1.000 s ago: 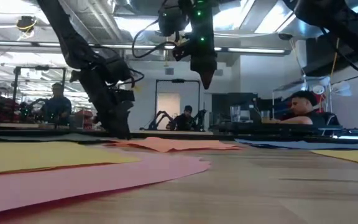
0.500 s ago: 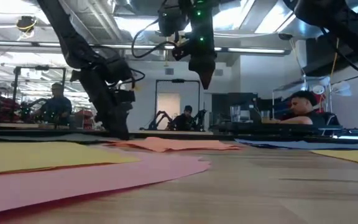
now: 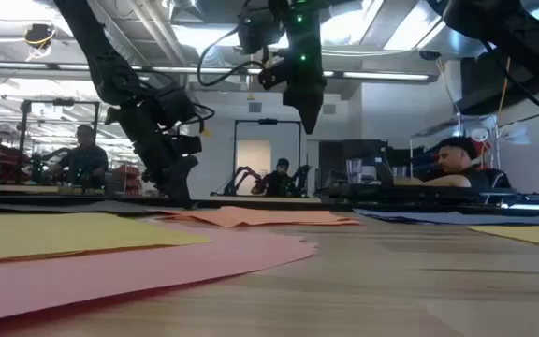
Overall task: Organize paper
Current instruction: Stack the orange paper on top of the other orange paper
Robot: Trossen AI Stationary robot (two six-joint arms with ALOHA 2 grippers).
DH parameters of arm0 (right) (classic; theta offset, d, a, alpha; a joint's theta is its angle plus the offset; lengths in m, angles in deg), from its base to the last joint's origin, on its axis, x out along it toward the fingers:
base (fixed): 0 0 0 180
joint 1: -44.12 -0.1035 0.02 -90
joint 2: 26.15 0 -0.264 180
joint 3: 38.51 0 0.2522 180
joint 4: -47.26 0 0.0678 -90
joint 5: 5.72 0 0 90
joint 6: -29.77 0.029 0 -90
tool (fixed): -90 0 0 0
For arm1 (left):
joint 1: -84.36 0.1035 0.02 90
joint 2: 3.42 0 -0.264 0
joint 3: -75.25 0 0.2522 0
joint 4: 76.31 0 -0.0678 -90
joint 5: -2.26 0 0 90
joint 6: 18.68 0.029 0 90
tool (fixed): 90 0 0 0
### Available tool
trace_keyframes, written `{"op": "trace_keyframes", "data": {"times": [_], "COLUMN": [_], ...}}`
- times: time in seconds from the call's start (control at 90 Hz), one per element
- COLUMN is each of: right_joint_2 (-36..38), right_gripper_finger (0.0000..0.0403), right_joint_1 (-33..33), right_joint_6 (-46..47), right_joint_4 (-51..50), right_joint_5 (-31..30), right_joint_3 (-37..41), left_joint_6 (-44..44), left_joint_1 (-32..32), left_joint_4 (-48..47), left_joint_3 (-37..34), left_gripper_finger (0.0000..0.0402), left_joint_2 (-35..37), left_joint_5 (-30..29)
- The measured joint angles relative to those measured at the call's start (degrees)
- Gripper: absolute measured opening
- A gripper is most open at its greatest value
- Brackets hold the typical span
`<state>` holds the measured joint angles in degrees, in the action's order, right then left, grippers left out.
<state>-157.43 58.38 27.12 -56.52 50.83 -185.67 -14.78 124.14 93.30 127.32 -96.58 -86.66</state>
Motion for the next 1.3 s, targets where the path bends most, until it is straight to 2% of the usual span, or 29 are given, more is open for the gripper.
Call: {"op": "trace_keyframes", "data": {"times": [0.344, 0.489, 0.689, 0.833, 1.111, 1.3], "right_joint_2": [0.0, 0.0, 0.0, 0.0, 0.0, 0.0], "right_gripper_finger": [0.0236, 0.0236, 0.0236, 0.0236, 0.0236, 0.0236], "right_joint_1": [0.0, 0.0, 0.0, 0.0, 0.0, 0.0], "right_joint_6": [0.0, 0.0, 0.0, 0.0, 0.5, 0.9], "right_joint_4": [0.0, 0.0, 0.0, 0.0, 0.0, 0.0], "right_joint_5": [0.0, 0.0, 0.0, 0.0, 0.0, 0.0], "right_joint_3": [0.0, 0.0, 0.0, 0.0, 0.0, 0.0], "left_joint_6": [5.0, 4.5, 4.2, 4.3, 4.0, 4.5], "left_joint_1": [-2.4, -2.1, -1.8, -1.6, -0.8, -1.1], "left_joint_4": [-0.4, -6.7, -8.3, -8.0, -5.8, -6.5], "left_joint_3": [4.1, 5.6, 7.2, 7.6, 8.1, 8.9], "left_gripper_finger": [0.0009, 0.0068, 0.0173, 0.0214, 0.0203, 0.0149], "left_joint_2": [0.1, 0.1, 0.1, -0.9, -7.9, -8.1], "left_joint_5": [0.5, 5.7, 5.8, 5.5, 4.5, 4.0]}}
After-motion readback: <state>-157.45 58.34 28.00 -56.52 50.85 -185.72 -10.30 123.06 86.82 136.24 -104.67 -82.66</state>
